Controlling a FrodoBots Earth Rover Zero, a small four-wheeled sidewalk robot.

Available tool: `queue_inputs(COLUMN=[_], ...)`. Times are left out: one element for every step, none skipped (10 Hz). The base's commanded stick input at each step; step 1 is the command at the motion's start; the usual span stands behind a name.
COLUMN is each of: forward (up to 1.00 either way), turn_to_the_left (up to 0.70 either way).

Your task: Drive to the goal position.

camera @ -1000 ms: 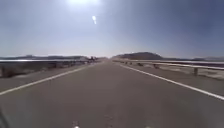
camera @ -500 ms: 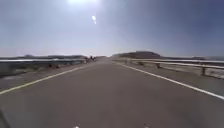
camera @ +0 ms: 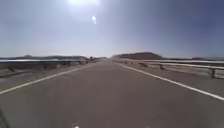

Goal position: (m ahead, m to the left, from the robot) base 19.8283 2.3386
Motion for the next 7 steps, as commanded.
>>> queue_inputs(forward=[1.00,1.00,1.00,1.00,1.00,1.00,1.00], turn_to_the_left=[0.00,0.00,0.00,0.00,0.00,0.00,0.00])
